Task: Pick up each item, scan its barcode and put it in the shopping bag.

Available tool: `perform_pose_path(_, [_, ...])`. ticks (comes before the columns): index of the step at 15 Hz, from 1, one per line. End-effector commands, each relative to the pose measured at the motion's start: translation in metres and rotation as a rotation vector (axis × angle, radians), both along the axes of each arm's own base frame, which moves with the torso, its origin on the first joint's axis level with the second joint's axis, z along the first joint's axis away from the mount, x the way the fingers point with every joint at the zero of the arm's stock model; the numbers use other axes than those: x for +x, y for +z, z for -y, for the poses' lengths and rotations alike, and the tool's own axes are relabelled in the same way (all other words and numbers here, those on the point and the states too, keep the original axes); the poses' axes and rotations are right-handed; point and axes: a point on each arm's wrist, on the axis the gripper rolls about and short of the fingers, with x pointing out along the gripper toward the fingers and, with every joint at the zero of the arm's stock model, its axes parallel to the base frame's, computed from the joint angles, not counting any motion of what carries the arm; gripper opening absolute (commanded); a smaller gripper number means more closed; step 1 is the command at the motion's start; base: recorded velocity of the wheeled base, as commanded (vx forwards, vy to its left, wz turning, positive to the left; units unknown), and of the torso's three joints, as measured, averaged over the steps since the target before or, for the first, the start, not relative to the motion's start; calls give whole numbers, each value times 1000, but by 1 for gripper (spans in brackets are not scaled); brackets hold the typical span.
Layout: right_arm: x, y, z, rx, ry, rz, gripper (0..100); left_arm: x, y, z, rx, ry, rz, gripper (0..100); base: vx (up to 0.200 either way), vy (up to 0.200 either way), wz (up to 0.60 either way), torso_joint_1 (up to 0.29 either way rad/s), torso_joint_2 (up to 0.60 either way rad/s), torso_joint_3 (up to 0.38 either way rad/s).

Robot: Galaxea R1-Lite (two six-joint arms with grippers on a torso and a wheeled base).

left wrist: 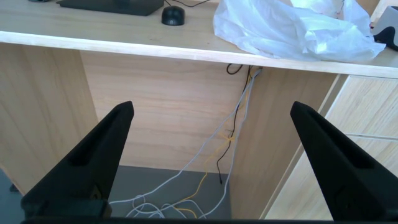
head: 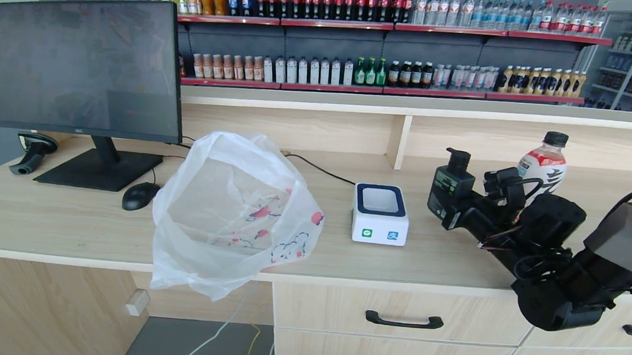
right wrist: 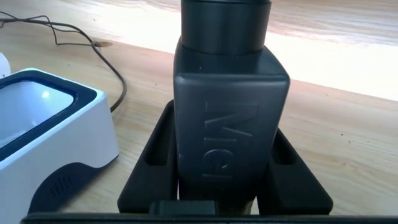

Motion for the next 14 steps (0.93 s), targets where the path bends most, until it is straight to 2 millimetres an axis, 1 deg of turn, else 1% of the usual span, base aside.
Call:
perform_pose_path(1, [-6, 18, 2, 7, -3, 51, 0, 0, 0, 0, 0, 0, 1, 100, 0, 0, 0, 0, 0, 0])
perform_pose_path(3, [-11, 29, 2, 10, -1, 77, 0, 0, 0, 0, 0, 0, 1, 100, 0, 0, 0, 0, 0, 0])
perform_pose_path(5, [-27, 41, 3, 11, 1, 91, 0, 0, 0, 0, 0, 0, 1, 100, 0, 0, 0, 0, 0, 0])
perform_pose_path(6, [-36, 50, 3, 12, 6, 110, 0, 0, 0, 0, 0, 0, 1, 100, 0, 0, 0, 0, 0, 0])
perform_pose_path(7, [-46, 60, -3, 11, 26, 131, 0, 0, 0, 0, 0, 0, 1, 100, 0, 0, 0, 0, 0, 0])
perform_pose_path(9, [-62, 70, -10, 9, 54, 154, 0, 0, 0, 0, 0, 0, 1, 100, 0, 0, 0, 0, 0, 0])
perform_pose_path(10, [-74, 76, -11, 8, 66, 164, 0, 0, 0, 0, 0, 0, 1, 100, 0, 0, 0, 0, 0, 0])
perform_pose_path(11, [-82, 77, -11, 5, 68, 164, 0, 0, 0, 0, 0, 0, 1, 100, 0, 0, 0, 0, 0, 0])
perform_pose_path(12, [-89, 83, -11, 8, 74, 180, 0, 0, 0, 0, 0, 2, 1, 100, 0, 0, 0, 0, 0, 0])
perform_pose_path(13, [-95, 87, -14, 14, 91, 192, 0, 0, 0, 0, 0, 0, 1, 100, 0, 0, 0, 0, 0, 0])
perform_pose_path(14, [-106, 89, -21, 19, 124, 189, 0, 0, 0, 0, 0, 0, 1, 100, 0, 0, 0, 0, 0, 0])
